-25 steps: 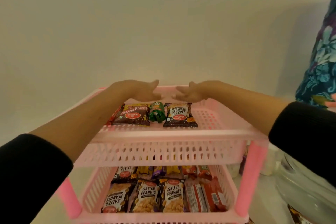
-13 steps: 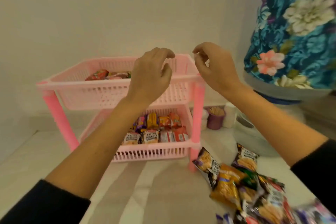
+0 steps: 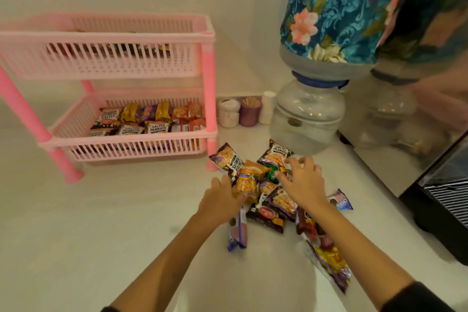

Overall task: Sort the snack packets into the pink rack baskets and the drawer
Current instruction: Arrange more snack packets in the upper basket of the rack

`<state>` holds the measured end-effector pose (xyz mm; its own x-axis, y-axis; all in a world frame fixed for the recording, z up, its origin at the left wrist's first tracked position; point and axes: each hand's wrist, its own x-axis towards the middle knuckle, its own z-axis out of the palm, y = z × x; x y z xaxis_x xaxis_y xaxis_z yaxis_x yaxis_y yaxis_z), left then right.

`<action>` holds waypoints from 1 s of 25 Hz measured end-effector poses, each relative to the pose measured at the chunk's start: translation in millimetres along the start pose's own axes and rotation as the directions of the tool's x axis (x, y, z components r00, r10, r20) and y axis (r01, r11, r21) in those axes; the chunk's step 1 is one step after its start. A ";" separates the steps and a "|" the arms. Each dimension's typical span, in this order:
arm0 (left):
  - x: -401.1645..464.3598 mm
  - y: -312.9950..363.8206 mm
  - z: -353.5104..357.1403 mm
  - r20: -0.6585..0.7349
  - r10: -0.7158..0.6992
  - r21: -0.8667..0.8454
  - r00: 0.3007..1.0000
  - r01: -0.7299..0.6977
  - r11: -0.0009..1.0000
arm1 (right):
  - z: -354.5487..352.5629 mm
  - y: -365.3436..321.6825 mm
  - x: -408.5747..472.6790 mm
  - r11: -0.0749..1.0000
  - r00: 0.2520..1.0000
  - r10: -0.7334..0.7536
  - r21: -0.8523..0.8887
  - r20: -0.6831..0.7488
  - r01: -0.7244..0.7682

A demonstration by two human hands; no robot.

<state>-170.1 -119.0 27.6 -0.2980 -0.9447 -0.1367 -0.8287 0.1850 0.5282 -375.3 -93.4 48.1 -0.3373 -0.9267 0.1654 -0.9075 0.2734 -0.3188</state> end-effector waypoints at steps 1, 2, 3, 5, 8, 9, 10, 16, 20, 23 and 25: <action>-3.5 0.3 14.7 0.123 -0.106 0.020 0.987 0.104 0.994 | 10.0 5.7 -6.0 0.992 0.991 0.116 -0.056 0.064 -0.112; -7.3 0.7 26.5 0.202 -0.176 0.040 0.964 0.171 0.984 | 18.9 8.1 -10.4 0.979 0.977 0.189 -0.099 0.102 -0.179; -9.7 0.7 36.2 0.231 -0.218 0.058 0.948 0.210 0.976 | 27.1 8.5 -13.2 0.969 0.967 0.231 -0.117 0.113 -0.217; -13.2 0.3 49.0 0.177 -0.250 0.050 0.952 0.245 0.968 | 38.7 6.1 -15.3 0.962 0.960 0.267 -0.077 0.079 -0.261; -16.3 -2.8 52.7 0.060 -0.249 0.017 0.967 0.249 0.968 | 43.9 1.3 -10.8 0.959 0.961 0.277 0.065 -0.016 -0.275; -17.2 -4.1 50.4 0.048 -0.235 0.029 0.971 0.234 0.972 | 43.8 -0.4 -9.6 0.953 0.960 0.278 0.134 -0.044 -0.270; -18.2 -5.0 46.0 0.037 -0.215 0.035 0.976 0.214 0.976 | 42.8 -2.2 -9.2 0.942 0.958 0.280 0.213 -0.063 -0.261; -13.2 4.8 -27.4 -0.190 -0.050 -0.247 0.980 0.002 0.969 | 8.8 -32.7 -1.0 0.733 0.965 0.229 0.676 -0.129 -0.083; -8.4 25.7 -112.6 -0.343 0.059 -0.353 0.938 -0.187 0.917 | -40.1 -84.5 21.3 0.600 0.961 0.125 0.790 -0.245 0.124; -6.5 29.8 -186.9 -0.475 0.118 -0.354 0.872 -0.313 0.881 | -85.8 -134.2 44.4 0.458 0.942 0.069 0.850 -0.328 0.262; -2.6 27.8 -239.8 -0.541 0.141 -0.354 0.829 -0.376 0.856 | -120.4 -168.9 62.4 0.376 0.915 0.050 0.856 -0.401 0.355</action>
<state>-78.7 -176.4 243.6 -0.1081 -0.9037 0.4144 -0.4300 0.4183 0.8001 -273.2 -166.4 224.6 -0.4540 -0.7308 0.5097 -0.2470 -0.4465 -0.8600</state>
